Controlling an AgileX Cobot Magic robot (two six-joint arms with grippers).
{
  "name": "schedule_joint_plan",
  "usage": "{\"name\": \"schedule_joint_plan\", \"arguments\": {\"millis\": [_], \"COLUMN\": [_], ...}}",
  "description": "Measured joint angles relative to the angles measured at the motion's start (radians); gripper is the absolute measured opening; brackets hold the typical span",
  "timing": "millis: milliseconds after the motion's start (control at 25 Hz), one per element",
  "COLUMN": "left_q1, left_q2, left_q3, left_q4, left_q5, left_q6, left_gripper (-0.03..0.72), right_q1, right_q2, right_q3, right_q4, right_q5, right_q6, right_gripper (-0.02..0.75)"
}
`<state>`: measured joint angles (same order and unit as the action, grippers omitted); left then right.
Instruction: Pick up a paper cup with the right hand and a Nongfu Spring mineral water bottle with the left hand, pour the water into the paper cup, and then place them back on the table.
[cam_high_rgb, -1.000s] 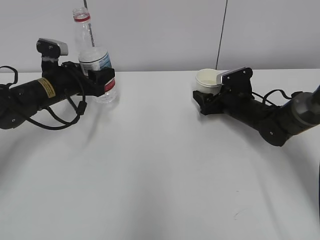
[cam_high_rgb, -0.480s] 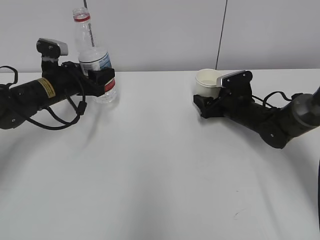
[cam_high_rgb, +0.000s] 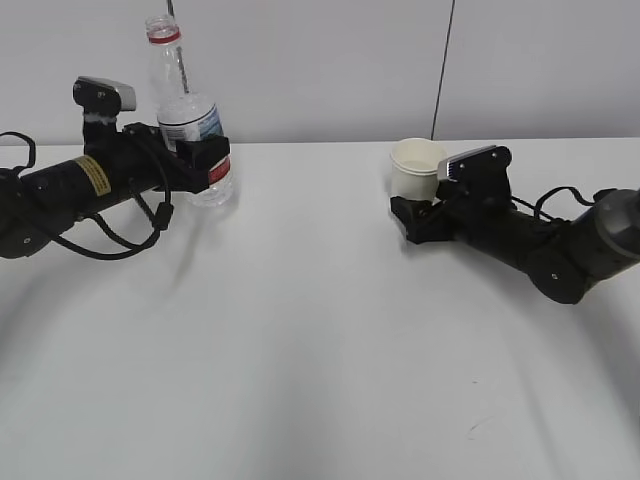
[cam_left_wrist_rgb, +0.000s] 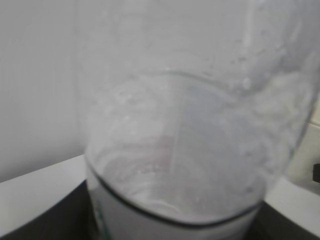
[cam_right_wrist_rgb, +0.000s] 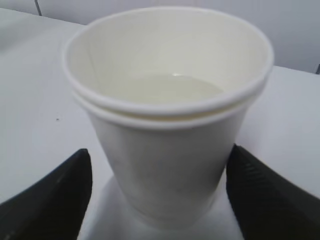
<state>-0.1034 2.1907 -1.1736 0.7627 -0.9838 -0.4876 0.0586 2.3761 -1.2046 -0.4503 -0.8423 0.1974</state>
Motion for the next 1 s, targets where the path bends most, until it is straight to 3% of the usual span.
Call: {"name": "schedule_joint_plan", "arguments": {"millis": [560,1000], "left_q1": [0.000,0.000], "left_q2": [0.000,0.002], "left_q3": [0.000,0.000], "left_q4": [0.010,0.015], "left_q5": [0.000,0.064], "left_q6": [-0.001,-0.004], "left_gripper": [0.379,0.379], "right_q1": [0.000,0.000], "right_q2": [-0.086,-0.371], "right_q3": [0.151,0.402], "right_q4": [0.108,0.120], "right_q5": [-0.006,-0.004], "right_q6": [-0.069,-0.071], "right_gripper": [0.617,0.603]}}
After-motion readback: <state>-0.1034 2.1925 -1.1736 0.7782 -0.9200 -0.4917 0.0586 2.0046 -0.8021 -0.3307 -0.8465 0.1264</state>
